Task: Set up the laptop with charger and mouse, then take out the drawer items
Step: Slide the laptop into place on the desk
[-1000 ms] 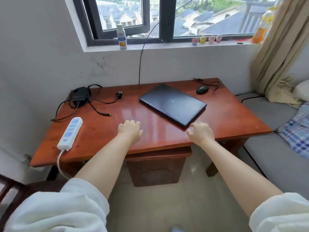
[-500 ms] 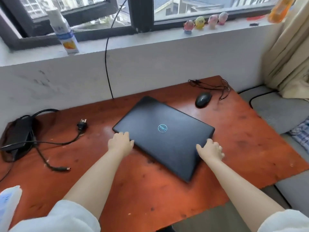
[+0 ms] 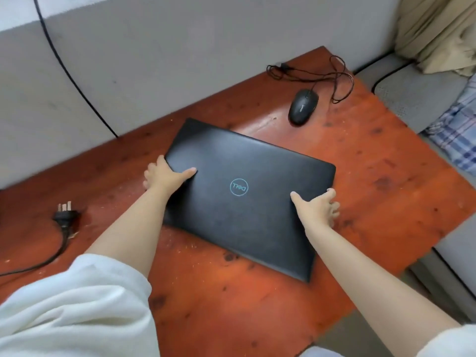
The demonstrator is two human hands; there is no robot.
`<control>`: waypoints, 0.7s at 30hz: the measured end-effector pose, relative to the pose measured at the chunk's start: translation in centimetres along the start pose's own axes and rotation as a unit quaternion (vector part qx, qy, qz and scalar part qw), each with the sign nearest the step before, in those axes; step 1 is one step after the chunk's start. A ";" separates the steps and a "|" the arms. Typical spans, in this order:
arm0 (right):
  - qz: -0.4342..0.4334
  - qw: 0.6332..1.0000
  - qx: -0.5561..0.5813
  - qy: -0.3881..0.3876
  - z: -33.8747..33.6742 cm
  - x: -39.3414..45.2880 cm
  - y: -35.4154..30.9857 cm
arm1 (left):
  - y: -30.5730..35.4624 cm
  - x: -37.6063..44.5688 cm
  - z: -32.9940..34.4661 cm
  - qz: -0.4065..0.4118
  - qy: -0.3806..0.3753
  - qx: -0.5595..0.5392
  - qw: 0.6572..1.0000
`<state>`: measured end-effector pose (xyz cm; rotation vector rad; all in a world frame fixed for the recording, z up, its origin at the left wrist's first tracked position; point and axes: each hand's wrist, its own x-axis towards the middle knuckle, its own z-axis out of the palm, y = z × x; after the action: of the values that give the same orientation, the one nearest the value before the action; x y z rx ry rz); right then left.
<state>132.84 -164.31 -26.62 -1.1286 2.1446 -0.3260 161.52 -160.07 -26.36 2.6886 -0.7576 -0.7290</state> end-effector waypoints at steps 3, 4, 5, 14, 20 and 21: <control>0.038 0.998 0.047 0.012 0.3 0.3 -0.6 | -0.4 1.1 -0.3 -0.031 -0.046 -0.092 0.994; 0.048 0.997 0.067 0.011 0.1 0.5 -0.7 | -0.6 1.1 -0.4 -0.042 -0.057 -0.128 0.989; 0.056 0.995 0.083 0.010 -0.1 0.6 -0.7 | -1.0 0.7 -0.4 -0.052 -0.058 -0.153 0.985; -0.044 0.997 0.036 -0.055 0.6 -1.5 -2.1 | -10.0 -7.4 -0.7 -0.204 0.018 -0.221 0.954; -0.164 0.977 -0.011 -0.136 2.5 -4.5 -3.2 | -15.7 -14.3 0.3 -0.298 0.098 -0.297 0.902; -0.170 0.975 -0.021 -0.144 2.6 -4.9 -3.1 | -16.2 -15.2 0.5 -0.306 0.109 -0.293 0.899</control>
<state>138.49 -162.02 -24.79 -1.4732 1.7110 -0.2517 156.82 -138.42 -26.64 2.3484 0.3539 -0.6255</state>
